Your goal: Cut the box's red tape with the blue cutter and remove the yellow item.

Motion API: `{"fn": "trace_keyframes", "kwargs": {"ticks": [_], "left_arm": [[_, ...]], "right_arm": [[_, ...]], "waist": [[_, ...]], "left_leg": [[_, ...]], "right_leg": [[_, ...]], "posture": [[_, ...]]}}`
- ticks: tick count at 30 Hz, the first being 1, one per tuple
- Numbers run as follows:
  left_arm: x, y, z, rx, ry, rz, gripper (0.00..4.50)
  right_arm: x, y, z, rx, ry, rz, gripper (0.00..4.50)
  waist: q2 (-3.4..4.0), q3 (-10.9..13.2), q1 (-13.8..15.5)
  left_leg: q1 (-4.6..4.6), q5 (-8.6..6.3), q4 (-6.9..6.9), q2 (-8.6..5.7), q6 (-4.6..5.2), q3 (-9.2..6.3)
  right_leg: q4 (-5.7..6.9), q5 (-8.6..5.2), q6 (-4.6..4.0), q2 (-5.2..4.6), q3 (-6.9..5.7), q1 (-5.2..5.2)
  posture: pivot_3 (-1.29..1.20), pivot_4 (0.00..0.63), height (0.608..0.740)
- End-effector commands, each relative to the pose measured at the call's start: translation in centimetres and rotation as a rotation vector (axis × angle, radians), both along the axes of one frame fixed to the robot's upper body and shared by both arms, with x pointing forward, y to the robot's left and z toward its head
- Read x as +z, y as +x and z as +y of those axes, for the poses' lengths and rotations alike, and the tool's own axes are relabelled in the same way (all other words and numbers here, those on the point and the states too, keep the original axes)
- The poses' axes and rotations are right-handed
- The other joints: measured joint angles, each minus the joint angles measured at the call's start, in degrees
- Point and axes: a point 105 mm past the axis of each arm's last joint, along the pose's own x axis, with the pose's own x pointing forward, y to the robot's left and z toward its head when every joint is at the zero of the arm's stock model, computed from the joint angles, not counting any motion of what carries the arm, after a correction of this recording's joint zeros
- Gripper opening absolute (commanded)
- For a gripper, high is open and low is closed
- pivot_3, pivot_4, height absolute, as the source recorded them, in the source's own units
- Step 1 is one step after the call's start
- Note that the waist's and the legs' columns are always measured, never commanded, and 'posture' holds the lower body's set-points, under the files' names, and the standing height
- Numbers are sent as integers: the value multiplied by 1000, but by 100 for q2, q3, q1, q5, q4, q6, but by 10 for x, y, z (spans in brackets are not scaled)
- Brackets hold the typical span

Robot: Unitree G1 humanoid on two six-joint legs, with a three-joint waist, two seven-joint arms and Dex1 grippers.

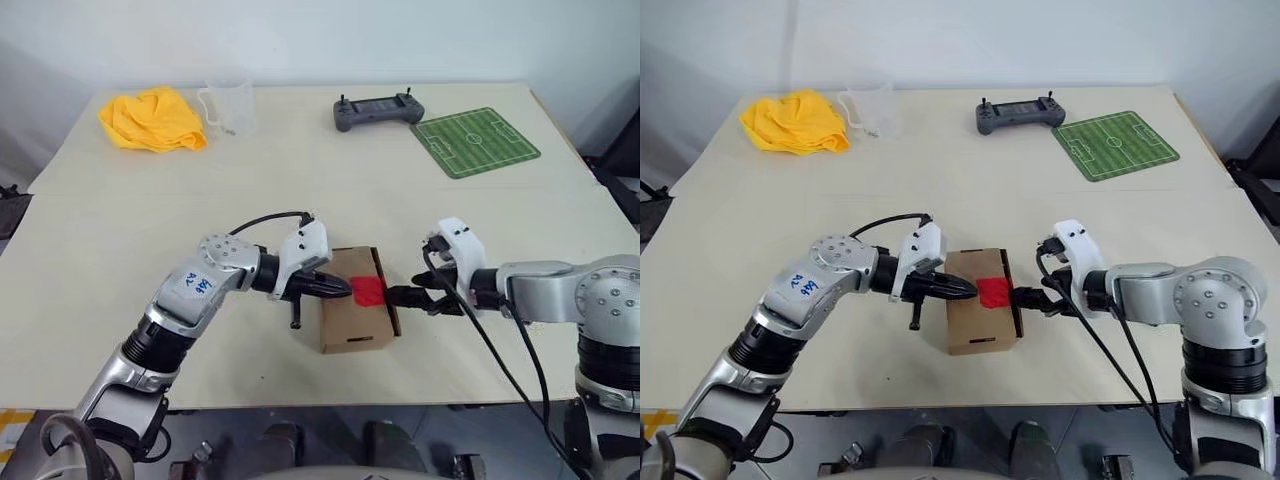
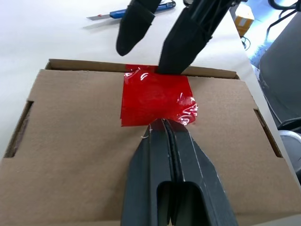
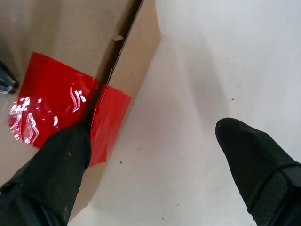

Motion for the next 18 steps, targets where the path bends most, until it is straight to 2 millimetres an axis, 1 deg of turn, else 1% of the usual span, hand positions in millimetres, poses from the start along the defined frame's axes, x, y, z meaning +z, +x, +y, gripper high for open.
{"fn": "trace_keyframes", "kwargs": {"ticks": [1, 7, 10, 13, 15, 18], "left_arm": [[-13, -5, 1, -4, 37, 36, 0], [-24, -9, 5, 1, 64, 72, 0], [-25, -8, 4, 4, 58, 70, 0], [-22, -7, 3, 1, 54, 50, 0], [-21, -6, 2, -2, 47, 44, 0], [-18, -5, 1, -4, 42, 40, 0]], "right_arm": [[-4, 3, -23, -78, -94, -1, 4482], [-1, 1, -45, -116, -129, -23, 4482], [3, 1, -47, -114, -106, -37, 4482], [16, 2, -50, -118, 3, -38, 4482], [20, 2, -51, -117, 58, -26, 4482], [22, 7, -51, -119, 247, 55, 4482]], "waist": [[0, 0, 0], [-1, 0, 29], [0, 0, 14], [-1, 0, 13], [-1, 0, 13], [-1, 0, 13]], "left_leg": [[0, 0, 0, 0, 0, 0], [-2, 1, -3, -8, 4, -6], [-1, 1, -10, -7, 4, -4], [-1, 1, -11, -4, 3, -3], [-1, 1, -9, -5, 3, -2], [0, 1, -10, -4, 3, -3]], "right_leg": [[0, 0, 0, 0, 0, 0], [-3, 0, 0, -5, -1, 2], [-6, 0, 0, -5, -1, 1], [-6, 0, 0, -2, -1, 0], [-6, 0, 1, -3, -1, 1], [-6, 0, 1, -2, -2, 3]], "posture": [[0, 150, 740], [0, 150, 740], [0, 150, 740], [0, 150, 740], [0, 150, 740], [0, 150, 740]]}}
